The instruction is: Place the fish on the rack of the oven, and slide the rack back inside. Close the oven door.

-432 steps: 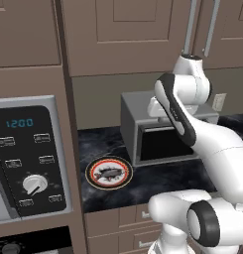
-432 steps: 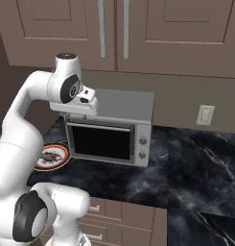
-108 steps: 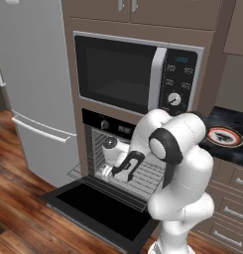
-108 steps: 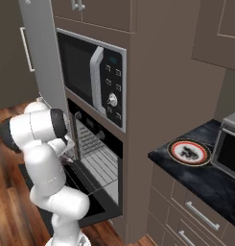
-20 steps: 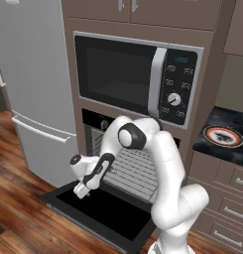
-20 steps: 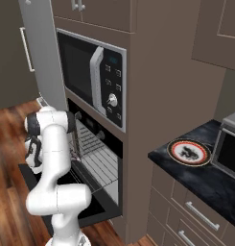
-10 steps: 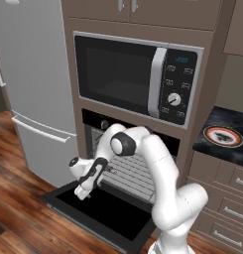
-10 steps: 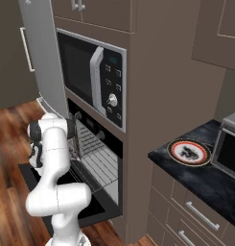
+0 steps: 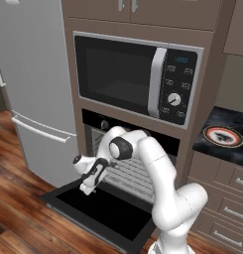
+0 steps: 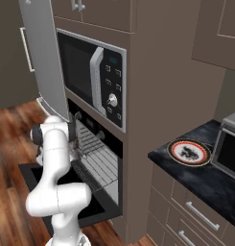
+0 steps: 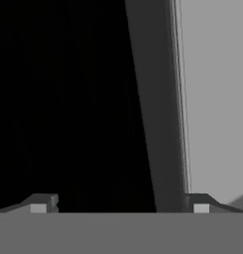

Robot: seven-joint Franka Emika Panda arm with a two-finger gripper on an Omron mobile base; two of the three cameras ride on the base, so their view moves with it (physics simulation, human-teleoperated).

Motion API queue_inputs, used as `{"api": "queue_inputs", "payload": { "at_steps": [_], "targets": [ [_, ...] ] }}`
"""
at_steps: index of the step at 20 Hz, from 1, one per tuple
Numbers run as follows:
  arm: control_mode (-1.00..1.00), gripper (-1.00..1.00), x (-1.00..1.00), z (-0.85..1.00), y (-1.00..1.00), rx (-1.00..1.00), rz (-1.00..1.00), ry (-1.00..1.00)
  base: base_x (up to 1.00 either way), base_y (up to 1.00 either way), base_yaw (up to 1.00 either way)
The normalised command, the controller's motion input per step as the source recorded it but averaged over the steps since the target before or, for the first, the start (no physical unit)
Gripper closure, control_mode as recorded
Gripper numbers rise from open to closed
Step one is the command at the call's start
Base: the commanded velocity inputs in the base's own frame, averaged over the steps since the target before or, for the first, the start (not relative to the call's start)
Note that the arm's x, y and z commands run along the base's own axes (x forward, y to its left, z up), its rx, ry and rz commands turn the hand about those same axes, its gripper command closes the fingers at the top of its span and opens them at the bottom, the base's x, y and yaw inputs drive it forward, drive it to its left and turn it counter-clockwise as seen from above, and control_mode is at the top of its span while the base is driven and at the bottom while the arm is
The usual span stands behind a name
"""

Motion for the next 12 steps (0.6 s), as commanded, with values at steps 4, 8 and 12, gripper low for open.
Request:
{"api": "queue_inputs", "payload": {
  "at_steps": [4,8,12],
  "targets": [
    [-1.0,-1.0,0.41,-0.05,-0.64,0.0,0.0,0.0,0.0,0.0,0.0],
    [-1.0,-1.0,0.27,0.0,-0.67,0.0,0.0,-0.03,0.0,0.0,0.0],
    [-1.0,-1.0,0.16,0.0,-0.47,0.0,0.0,-0.01,0.0,0.0,0.0]
  ]
}}
